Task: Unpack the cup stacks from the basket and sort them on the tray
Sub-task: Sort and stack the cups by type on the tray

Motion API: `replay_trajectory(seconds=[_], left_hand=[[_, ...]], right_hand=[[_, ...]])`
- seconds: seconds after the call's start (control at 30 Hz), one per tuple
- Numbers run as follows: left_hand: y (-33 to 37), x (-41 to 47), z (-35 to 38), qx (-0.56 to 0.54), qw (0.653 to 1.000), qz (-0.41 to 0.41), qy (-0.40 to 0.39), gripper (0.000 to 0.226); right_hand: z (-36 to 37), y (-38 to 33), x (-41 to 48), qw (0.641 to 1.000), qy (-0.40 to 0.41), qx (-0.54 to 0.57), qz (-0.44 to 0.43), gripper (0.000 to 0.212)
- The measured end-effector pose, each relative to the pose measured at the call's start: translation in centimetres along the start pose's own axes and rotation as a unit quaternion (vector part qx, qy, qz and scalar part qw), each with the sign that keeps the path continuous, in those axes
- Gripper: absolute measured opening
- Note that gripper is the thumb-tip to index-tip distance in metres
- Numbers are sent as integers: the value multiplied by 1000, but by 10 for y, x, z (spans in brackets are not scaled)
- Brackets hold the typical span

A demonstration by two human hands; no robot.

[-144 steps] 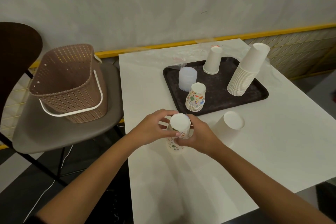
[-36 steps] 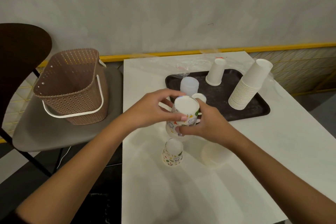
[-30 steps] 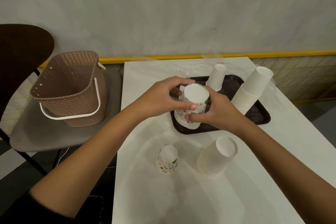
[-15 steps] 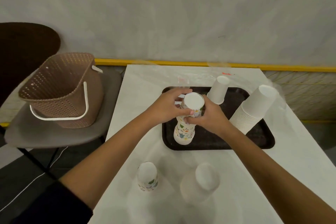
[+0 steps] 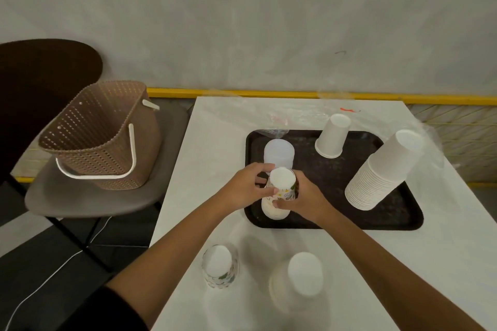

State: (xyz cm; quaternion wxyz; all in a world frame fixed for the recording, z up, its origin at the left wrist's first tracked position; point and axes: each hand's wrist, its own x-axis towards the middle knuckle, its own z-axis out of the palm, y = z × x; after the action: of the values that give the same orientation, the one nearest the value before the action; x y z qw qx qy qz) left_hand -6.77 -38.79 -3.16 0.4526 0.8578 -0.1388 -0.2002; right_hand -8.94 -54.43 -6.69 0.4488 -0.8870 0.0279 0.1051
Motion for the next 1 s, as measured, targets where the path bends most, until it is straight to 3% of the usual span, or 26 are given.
replay_trajectory(seconds=[0.23, 0.5, 0.83, 1.0], left_hand=[[-10, -29, -25, -5, 1000, 5, -3, 51], [-46, -68, -65, -25, 999, 4, -43, 39], [-86, -98, -66, -9, 993, 6, -118, 47], [-99, -104, -65, -8, 990, 4, -139, 48]], right_hand=[[-22, -17, -17, 998, 30, -36, 36, 81], [-28, -67, -71, 993, 103, -63, -11, 72], [49, -95, -140, 993, 102, -17, -52, 60], [96, -82, -145, 997, 69, -23, 30, 67]])
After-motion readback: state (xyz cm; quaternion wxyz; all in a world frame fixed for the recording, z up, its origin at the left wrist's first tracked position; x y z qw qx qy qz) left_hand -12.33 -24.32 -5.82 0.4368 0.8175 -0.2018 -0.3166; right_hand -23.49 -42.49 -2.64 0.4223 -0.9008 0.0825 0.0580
